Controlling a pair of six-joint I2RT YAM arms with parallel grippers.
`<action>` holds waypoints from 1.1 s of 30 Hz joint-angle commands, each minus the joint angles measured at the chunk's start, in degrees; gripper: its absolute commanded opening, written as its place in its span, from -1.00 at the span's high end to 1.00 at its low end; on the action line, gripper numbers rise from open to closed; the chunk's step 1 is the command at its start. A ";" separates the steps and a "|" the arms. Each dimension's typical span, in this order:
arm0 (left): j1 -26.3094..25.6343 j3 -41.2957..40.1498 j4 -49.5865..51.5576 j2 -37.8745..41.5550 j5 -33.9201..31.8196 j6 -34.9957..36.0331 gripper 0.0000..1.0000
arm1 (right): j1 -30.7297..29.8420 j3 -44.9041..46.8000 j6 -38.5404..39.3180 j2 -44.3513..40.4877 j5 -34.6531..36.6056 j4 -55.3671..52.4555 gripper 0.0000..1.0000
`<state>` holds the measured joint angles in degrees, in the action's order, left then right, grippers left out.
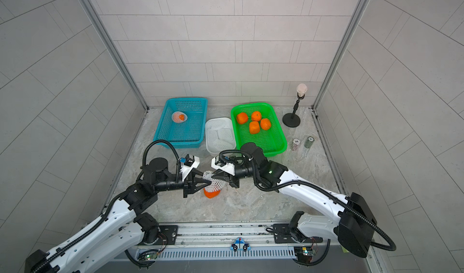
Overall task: Remove foam nets from oranges
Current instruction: Place the foam net into the storage box.
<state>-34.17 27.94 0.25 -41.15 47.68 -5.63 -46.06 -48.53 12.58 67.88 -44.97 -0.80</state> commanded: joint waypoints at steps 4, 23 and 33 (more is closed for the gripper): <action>-0.19 1.08 -1.03 1.35 -2.52 -4.36 0.70 | 0.10 -1.86 2.15 -1.11 1.33 -2.08 0.36; 2.05 24.55 13.19 -21.90 -23.68 -28.85 1.00 | 2.78 3.90 -14.93 -16.24 44.82 -7.21 -0.55; 3.94 44.13 23.27 -40.16 -34.85 -35.57 1.00 | 5.00 -0.25 -19.51 -8.71 54.16 -10.83 -0.59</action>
<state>-30.35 68.38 19.68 -79.20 18.52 -37.43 -41.32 -46.15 -4.49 57.52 4.51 -9.65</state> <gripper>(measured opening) 0.047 0.794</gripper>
